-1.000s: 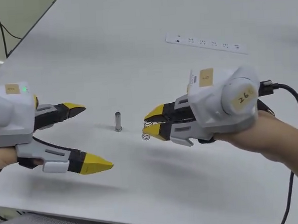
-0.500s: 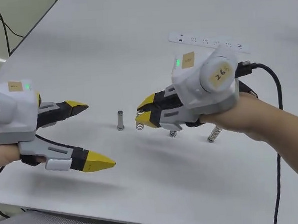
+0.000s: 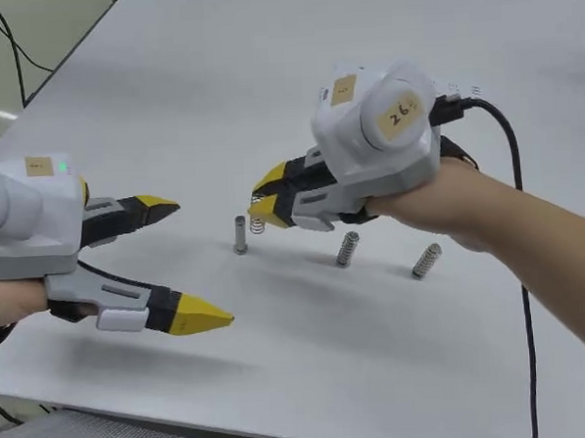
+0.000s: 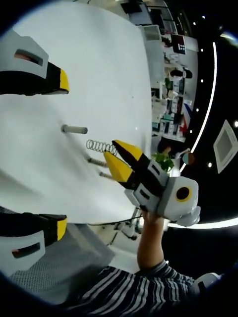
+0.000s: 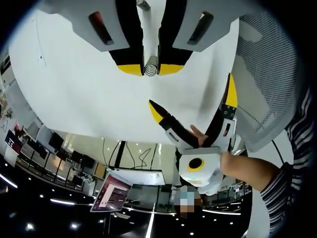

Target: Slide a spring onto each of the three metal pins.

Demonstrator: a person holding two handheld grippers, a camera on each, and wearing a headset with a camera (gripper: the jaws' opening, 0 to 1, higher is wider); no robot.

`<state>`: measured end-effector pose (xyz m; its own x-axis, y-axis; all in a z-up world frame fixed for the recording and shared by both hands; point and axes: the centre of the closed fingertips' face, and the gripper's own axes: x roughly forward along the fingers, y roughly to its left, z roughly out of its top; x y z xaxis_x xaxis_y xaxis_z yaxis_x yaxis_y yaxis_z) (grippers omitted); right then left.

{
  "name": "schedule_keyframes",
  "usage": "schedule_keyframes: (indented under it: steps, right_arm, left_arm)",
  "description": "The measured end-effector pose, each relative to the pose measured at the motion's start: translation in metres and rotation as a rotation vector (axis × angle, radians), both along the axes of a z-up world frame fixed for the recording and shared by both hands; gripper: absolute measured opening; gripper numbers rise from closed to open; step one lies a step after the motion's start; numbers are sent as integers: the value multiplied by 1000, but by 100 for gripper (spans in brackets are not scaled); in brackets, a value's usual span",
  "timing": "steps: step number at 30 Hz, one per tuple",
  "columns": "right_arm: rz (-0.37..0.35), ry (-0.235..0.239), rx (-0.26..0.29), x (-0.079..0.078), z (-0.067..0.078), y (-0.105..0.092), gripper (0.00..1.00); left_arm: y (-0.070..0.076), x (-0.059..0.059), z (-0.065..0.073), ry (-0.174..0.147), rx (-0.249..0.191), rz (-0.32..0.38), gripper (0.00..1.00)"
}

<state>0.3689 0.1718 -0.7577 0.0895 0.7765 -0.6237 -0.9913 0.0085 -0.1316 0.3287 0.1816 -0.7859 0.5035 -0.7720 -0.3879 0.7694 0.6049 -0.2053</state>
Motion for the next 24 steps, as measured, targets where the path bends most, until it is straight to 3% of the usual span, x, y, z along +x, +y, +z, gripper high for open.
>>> schedule_keyframes:
  steps: [9, 24]
  right_arm:
    - [-27, 15, 34, 8, 5, 13, 7]
    - [-31, 23, 15, 8, -1, 14, 7]
  left_arm:
    - [2, -1, -1, 5, 0, 4, 98]
    - [4, 0, 1, 2, -6, 10, 97]
